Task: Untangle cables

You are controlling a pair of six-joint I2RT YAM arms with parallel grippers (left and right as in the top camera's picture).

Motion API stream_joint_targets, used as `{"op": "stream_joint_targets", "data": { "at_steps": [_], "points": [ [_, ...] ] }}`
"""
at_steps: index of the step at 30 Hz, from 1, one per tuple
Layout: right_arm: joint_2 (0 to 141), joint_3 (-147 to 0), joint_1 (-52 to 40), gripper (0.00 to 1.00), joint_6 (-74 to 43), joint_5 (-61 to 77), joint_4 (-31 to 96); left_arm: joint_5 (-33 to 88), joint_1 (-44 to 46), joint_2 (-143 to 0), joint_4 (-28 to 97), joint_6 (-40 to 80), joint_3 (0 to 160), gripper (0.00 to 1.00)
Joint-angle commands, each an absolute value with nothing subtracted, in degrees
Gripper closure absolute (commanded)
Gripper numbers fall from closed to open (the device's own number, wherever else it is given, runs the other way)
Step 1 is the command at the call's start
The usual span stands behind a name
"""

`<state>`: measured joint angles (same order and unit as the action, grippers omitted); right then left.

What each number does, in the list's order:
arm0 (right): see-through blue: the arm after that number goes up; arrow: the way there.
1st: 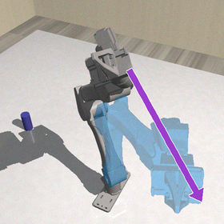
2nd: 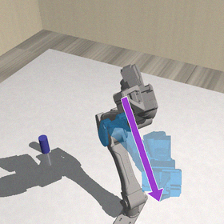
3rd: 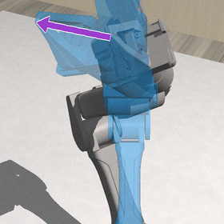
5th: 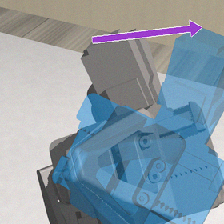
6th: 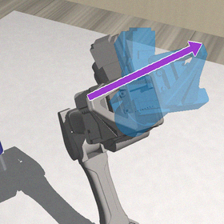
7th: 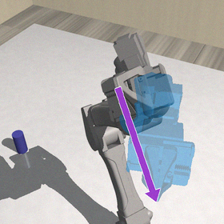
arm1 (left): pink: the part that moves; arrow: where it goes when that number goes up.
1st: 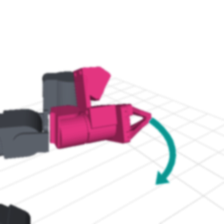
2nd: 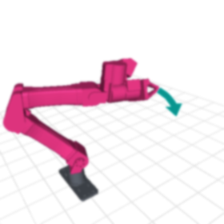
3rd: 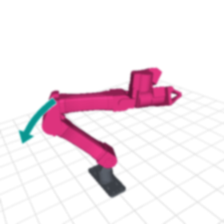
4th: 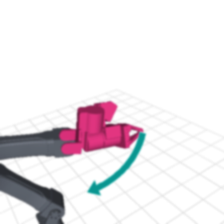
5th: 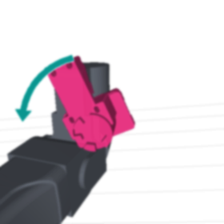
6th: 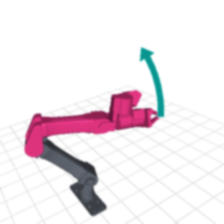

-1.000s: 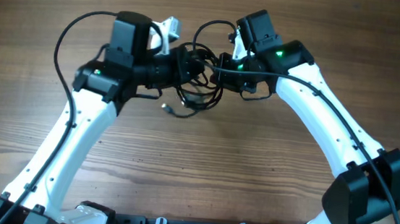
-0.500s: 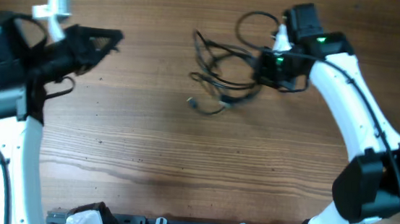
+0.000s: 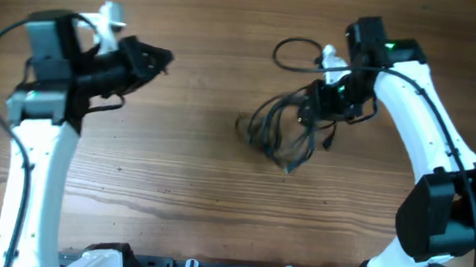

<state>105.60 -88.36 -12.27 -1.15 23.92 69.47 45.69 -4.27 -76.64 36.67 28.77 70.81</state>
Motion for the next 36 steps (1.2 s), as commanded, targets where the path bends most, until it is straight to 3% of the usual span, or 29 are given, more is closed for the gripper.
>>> {"op": "stream_joint_targets", "data": {
  "at_steps": [1, 7, 13, 19, 24, 27, 36],
  "points": [
    [105.54, -88.51, -11.90, 0.15, -4.08, 19.44, 69.60, 41.98, 2.28, -81.10, 35.57, 25.67, 71.48, 0.96],
    [105.54, -89.01, -3.81, 0.15, -13.65, 20.03, 65.41, 34.74, 11.66, -87.92, 33.91, 25.63, 71.48, 0.96],
    [105.54, -88.97, -2.13, 0.15, -12.25, 20.56, 62.52, 29.21, 22.44, -97.54, 24.53, 21.08, 71.48, 0.96],
    [105.54, -88.97, -2.11, 0.13, -10.52, 20.10, 62.22, 24.10, 30.74, -105.38, 18.92, 8.05, 71.48, 0.95],
    [105.54, -88.86, -2.13, 0.12, -10.52, 20.14, 62.30, 21.08, 34.89, -108.79, 18.61, -6.13, 71.48, 0.72],
    [105.54, -88.86, -2.13, 0.12, -10.52, 20.12, 62.63, 19.92, 35.81, -110.37, 18.37, -13.61, 71.48, 0.71],
    [105.54, -88.79, -2.13, 0.12, -10.68, 20.14, 63.90, 15.11, 35.90, -114.93, 14.20, -19.40, 71.48, 0.59]
  ]
}}
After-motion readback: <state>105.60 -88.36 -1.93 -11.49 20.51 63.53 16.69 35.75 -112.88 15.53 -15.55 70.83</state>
